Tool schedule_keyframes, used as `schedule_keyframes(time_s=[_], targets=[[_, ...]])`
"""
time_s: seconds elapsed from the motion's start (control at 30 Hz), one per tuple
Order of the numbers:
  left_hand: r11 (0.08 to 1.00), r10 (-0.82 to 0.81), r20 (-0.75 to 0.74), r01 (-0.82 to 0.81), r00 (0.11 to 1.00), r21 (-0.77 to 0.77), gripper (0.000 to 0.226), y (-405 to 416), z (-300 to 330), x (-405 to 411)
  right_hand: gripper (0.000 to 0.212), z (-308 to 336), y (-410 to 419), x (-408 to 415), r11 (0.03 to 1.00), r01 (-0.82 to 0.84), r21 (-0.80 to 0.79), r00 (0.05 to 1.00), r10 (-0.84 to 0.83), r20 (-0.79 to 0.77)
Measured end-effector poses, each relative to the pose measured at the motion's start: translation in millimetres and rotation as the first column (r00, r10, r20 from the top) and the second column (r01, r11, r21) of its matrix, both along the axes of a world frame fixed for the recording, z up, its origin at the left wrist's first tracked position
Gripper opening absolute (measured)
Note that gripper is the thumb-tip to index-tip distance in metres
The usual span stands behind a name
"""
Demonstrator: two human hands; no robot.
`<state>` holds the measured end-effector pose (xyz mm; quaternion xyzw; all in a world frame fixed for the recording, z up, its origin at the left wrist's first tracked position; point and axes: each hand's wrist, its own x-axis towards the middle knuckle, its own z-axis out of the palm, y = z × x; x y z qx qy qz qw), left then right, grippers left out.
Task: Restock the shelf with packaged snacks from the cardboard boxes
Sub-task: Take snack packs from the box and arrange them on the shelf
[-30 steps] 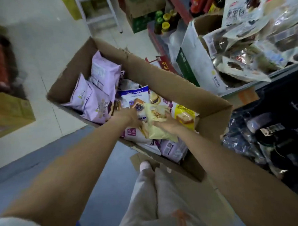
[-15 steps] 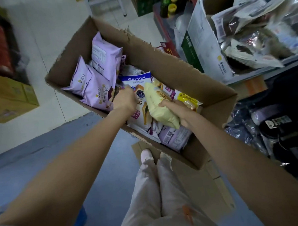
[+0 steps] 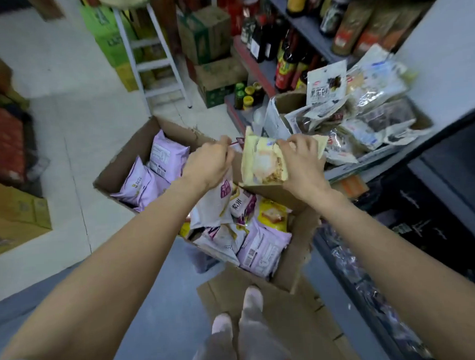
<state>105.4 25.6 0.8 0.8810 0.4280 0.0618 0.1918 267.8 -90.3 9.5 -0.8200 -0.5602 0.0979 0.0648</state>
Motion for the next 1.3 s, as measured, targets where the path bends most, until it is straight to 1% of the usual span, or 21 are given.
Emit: schedule_keyframes(time_s=[0.13, 0.27, 0.37, 0.43, 0.57, 0.63, 0.7, 0.77, 0.8, 0.87, 0.97, 1.0, 1.03, 1.07, 1.1, 1.13, 1.17, 1.2, 1.23, 1.27, 1.3], targets=[[0.964, -0.235, -0.225, 0.257, 0.946, 0.074, 0.056, -15.1, 50.7, 32.2, 0.079, 35.7, -21.4, -5.6, 0.971, -0.225, -0.085, 0.939, 0.239, 0.248], [0.919, -0.389, -0.308, 0.388, 0.868, -0.069, 0.03, -23.0, 71.6, 49.1, 0.076, 67.2, -53.2, -5.8, 0.969, -0.246, -0.032, 0.905, 0.242, 0.351], [0.891, -0.446, -0.241, 0.454, 0.862, -0.025, 0.018, -37.5, 85.2, 60.1, 0.074, 80.0, -76.7, 0.0, 0.965, -0.26, 0.023, 0.895, 0.232, 0.38], [0.869, -0.482, -0.194, 0.495, 0.855, 0.022, 0.018, -51.5, 100.7, 68.6, 0.074, 85.0, -92.0, 6.6, 0.972, -0.23, 0.057, 0.9, 0.19, 0.393], [0.831, -0.54, -0.223, 0.556, 0.812, 0.011, 0.057, -80.4, 132.9, 95.7, 0.077, 103.7, -119.8, 21.5, 0.969, -0.158, 0.192, 0.913, 0.069, 0.402], [0.824, -0.548, -0.269, 0.566, 0.792, -0.012, 0.053, -93.8, 143.7, 111.4, 0.066, 117.8, -127.2, 25.6, 0.959, -0.153, 0.239, 0.916, 0.047, 0.399], [0.819, -0.558, -0.267, 0.573, 0.785, -0.027, 0.053, -103.9, 153.7, 125.5, 0.057, 132.2, -135.1, 33.3, 0.938, -0.051, 0.342, 0.964, -0.043, 0.263], [0.829, -0.547, -0.222, 0.56, 0.807, -0.006, 0.05, -108.8, 161.6, 137.0, 0.068, 146.3, -142.5, 38.0, 0.909, 0.093, 0.406, 0.991, -0.122, 0.046], [0.837, -0.532, -0.203, 0.547, 0.822, 0.02, 0.05, -110.5, 165.9, 141.5, 0.075, 153.7, -145.8, 39.6, 0.897, 0.132, 0.422, 0.987, -0.157, 0.024], [0.837, -0.519, -0.186, 0.54, 0.834, 0.091, 0.053, -113.3, 176.7, 150.0, 0.084, 162.3, -153.6, 50.3, 0.873, 0.142, 0.467, 0.98, -0.189, 0.057], [0.819, -0.523, -0.19, 0.551, 0.831, 0.16, 0.05, -118.3, 194.3, 166.4, 0.073, 169.7, -169.7, 69.2, 0.88, 0.08, 0.468, 0.981, -0.152, 0.118], [0.816, -0.524, -0.18, 0.552, 0.832, 0.174, 0.048, -119.7, 199.0, 171.7, 0.073, 169.8, -175.2, 76.7, 0.866, 0.075, 0.494, 0.954, -0.206, 0.216], [0.821, -0.523, -0.155, 0.544, 0.838, 0.17, 0.048, -119.5, 202.1, 178.0, 0.084, 166.3, -180.7, 89.3, 0.805, 0.099, 0.585, 0.917, -0.303, 0.261], [0.834, -0.518, -0.11, 0.53, 0.848, 0.153, 0.048, -120.1, 205.1, 183.0, 0.099, 163.8, -185.8, 102.4, 0.732, 0.173, 0.659, 0.882, -0.413, 0.226], [0.852, -0.509, -0.046, 0.511, 0.859, 0.117, 0.047, -120.2, 206.9, 188.4, 0.11, 164.9, -191.1, 115.0, 0.635, 0.355, 0.686, 0.867, -0.499, 0.013], [0.867, -0.497, 0.034, 0.493, 0.867, 0.071, 0.045, -122.2, 210.0, 193.1, 0.111, 170.8, -196.7, 124.0, 0.525, 0.555, 0.645, 0.819, -0.481, -0.313], [0.871, -0.489, 0.119, 0.49, 0.864, 0.017, 0.041, -125.9, 213.0, 199.0, 0.104, 174.8, -201.2, 134.1, 0.478, 0.692, 0.541, 0.716, -0.36, -0.597], [0.865, -0.487, 0.198, 0.501, 0.851, -0.03, 0.036, -133.2, 217.2, 205.0, 0.087, 179.9, -207.5, 142.8, 0.492, 0.759, 0.426, 0.574, -0.198, -0.795], [0.851, -0.487, 0.269, 0.521, 0.831, -0.07, 0.034, -141.6, 221.6, 213.1, 0.066, 184.8, -214.0, 150.1, 0.534, 0.781, 0.324, 0.422, -0.07, -0.904], [0.835, -0.488, 0.327, 0.542, 0.809, -0.094, 0.036, -152.0, 227.2, 221.9, 0.05, 190.0, -220.6, 155.6, 0.565, 0.772, 0.29, 0.344, 0.012, -0.939], [0.823, -0.488, 0.369, 0.558, 0.791, -0.107, 0.038, -162.6, 232.4, 232.6, 0.043, 194.2, -227.2, 161.0, 0.576, 0.752, 0.32, 0.351, 0.061, -0.934]])
